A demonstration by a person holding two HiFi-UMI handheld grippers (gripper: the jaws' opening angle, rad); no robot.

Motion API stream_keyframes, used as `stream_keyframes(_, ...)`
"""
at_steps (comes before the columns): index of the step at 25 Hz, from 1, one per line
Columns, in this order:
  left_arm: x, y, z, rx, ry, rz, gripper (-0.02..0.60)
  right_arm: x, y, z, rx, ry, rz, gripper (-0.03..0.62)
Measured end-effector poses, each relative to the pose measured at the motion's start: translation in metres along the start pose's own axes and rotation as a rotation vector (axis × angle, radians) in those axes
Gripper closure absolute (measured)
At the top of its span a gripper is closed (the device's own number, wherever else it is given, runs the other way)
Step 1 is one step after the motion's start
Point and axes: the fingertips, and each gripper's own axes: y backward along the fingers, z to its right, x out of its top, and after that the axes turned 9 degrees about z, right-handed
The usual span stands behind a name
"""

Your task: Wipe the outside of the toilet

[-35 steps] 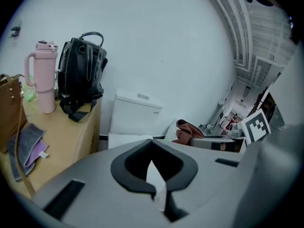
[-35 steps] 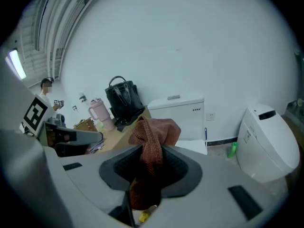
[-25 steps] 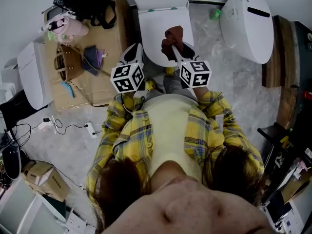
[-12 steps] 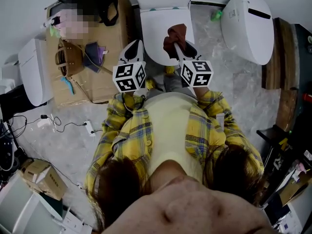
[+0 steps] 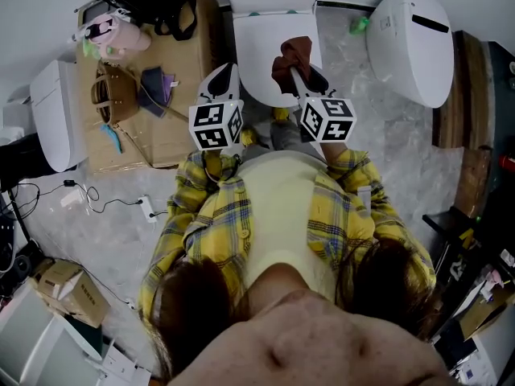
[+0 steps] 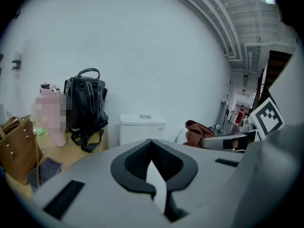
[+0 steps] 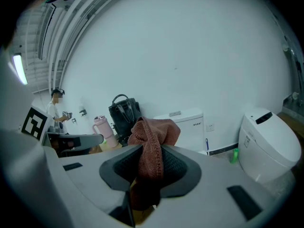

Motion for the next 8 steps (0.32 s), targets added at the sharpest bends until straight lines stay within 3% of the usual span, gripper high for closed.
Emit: stream_keyframes(8,-0.0048,0.0003,0.0035,-0.020,0.021,-0.016,0.578,-0.0025,-0.0017,-0.0036,0.005,0.014,-0.012,0.471)
